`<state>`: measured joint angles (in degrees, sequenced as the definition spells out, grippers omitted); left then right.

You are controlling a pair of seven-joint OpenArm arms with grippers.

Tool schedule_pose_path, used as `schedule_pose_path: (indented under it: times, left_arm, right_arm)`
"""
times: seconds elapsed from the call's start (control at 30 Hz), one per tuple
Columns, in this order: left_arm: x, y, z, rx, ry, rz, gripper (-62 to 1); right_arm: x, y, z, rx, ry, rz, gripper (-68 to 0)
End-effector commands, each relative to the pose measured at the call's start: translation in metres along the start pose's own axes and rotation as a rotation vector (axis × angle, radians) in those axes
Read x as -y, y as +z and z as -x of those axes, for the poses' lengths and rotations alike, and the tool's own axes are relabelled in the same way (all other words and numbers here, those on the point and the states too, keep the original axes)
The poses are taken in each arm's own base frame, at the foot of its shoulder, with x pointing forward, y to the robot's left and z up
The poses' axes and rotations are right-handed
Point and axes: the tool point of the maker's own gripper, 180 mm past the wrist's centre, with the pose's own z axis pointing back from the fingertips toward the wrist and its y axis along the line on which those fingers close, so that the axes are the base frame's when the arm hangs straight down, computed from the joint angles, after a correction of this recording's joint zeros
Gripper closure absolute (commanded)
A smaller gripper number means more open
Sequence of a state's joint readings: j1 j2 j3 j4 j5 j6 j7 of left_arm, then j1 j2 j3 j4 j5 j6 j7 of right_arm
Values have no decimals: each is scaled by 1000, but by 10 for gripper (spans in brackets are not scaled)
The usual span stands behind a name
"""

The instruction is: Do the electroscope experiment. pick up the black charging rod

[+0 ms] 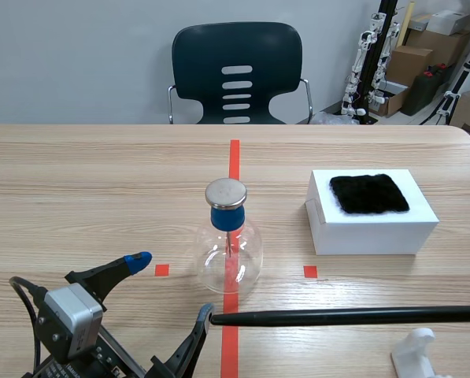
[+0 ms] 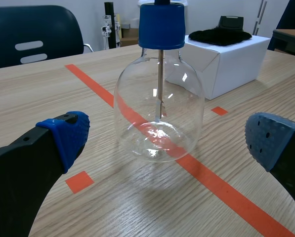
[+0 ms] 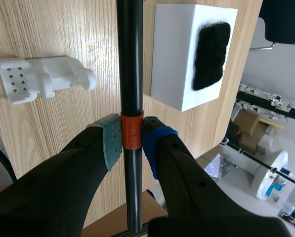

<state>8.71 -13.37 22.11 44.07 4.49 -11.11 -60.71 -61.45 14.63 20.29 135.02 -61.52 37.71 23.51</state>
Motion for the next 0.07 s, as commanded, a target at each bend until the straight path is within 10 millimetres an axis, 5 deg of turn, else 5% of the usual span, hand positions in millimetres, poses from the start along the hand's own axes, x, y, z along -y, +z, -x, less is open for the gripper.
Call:
schedule_pose_path:
  times: [0.0, 0.03]
  left_arm:
    - [2, -3, -7, 34, 6, 3, -623]
    - [2, -3, -7, 34, 6, 3, -623]
  right_arm:
    - [7, 0, 2, -7, 11, 23, -17]
    - [7, 0, 2, -7, 11, 23, -17]
